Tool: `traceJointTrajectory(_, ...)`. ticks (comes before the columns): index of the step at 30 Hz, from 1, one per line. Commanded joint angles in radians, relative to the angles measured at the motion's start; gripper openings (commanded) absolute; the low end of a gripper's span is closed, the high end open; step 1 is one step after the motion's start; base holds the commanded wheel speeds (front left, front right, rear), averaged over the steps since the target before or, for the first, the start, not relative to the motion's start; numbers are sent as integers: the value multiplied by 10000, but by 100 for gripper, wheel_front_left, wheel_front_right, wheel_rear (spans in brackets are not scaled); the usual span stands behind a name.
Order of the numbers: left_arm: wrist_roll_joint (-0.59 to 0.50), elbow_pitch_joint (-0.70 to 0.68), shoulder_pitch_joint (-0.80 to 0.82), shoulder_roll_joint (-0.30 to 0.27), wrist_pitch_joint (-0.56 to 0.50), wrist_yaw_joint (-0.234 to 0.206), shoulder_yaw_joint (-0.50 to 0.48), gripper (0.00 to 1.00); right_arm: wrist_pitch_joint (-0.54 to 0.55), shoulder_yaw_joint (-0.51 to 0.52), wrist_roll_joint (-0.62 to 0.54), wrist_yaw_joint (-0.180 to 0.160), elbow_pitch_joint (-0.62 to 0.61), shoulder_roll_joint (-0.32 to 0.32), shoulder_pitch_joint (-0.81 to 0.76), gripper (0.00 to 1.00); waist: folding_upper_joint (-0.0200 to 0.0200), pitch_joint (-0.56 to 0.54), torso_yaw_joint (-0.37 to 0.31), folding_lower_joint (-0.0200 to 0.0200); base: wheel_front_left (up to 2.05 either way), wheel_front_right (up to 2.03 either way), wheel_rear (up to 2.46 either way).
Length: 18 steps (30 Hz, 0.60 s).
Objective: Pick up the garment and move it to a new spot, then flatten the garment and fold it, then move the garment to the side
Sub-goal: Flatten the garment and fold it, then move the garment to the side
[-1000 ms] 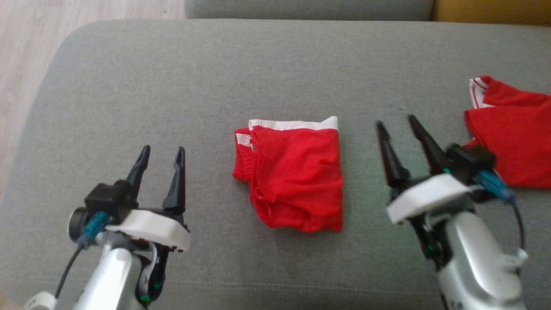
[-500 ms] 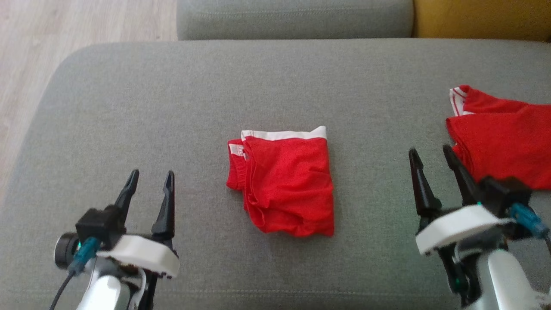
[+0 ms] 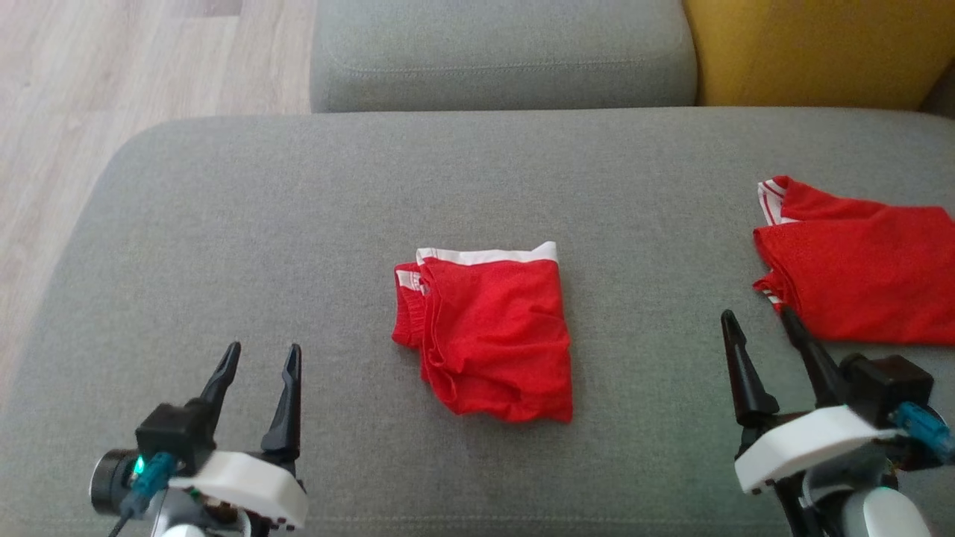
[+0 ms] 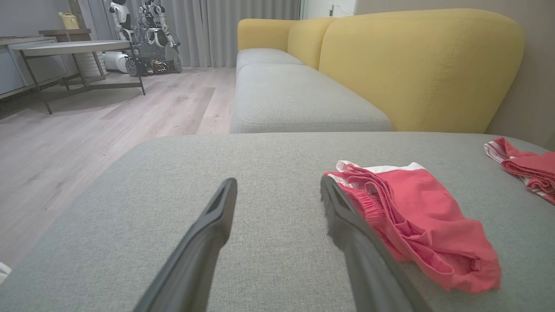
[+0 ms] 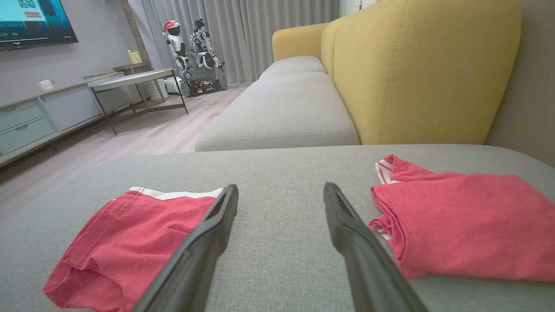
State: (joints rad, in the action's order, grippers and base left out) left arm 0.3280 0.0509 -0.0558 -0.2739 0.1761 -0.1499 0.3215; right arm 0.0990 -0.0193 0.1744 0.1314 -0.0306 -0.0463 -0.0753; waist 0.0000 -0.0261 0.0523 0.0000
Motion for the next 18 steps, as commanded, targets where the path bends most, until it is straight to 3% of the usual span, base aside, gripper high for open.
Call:
traceJointTrajectory(1, -64, -380, 382, -234, 5, -44, -346, 100, 4, -161, -135, -7, -471, -39, 261, 100, 0, -50, -7, 0, 0, 0, 0)
traceJointTrajectory(18, -57, -542, 210, -330, -164, -337, -319, 100, 223, 71, -201, -7, -788, -39, -59, 100, 0, -267, 13, 0, 0, 0, 0)
